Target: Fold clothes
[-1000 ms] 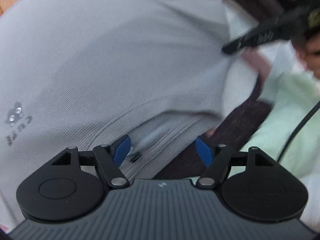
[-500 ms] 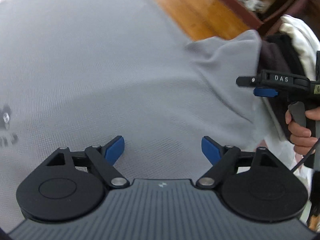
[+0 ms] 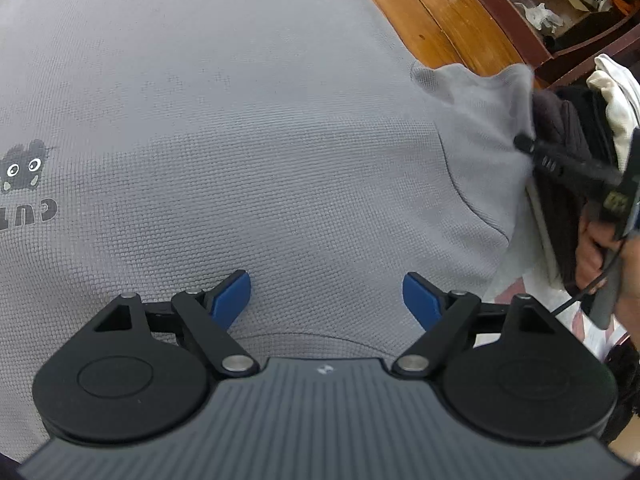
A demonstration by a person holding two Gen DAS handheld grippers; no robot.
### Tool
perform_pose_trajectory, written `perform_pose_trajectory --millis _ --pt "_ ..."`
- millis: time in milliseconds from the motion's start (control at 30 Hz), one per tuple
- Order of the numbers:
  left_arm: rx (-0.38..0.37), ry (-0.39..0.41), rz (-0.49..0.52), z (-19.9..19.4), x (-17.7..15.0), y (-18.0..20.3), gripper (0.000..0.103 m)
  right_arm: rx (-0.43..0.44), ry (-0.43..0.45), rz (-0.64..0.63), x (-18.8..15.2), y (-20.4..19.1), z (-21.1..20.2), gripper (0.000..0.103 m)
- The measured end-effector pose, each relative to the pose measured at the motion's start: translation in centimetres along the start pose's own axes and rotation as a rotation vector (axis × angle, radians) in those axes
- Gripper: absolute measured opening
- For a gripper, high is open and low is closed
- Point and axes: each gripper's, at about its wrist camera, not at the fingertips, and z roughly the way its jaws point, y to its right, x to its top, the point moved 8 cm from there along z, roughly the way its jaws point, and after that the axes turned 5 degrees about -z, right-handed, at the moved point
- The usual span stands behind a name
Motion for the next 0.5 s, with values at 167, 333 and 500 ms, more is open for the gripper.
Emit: perform_pose_trajectory --millis 167,333,500 --pt "-0.024 -0.027 -0.006 0.3 0.5 -0.3 0.084 0.019 0.042 0.042 1.9 -0.5 -0.8 0.0" --pt "-0.045 -0.074 -0.083 -0.8 0.7 -2.3 0.084 0.078 0.061 0.05 3.4 -2.6 -3.6 0.001" --pt "0.04 0.146 -0.134 -5.3 3.9 -5.6 0.085 0.256 0.124 0.002 7.0 -8.6 -7.6 0.001"
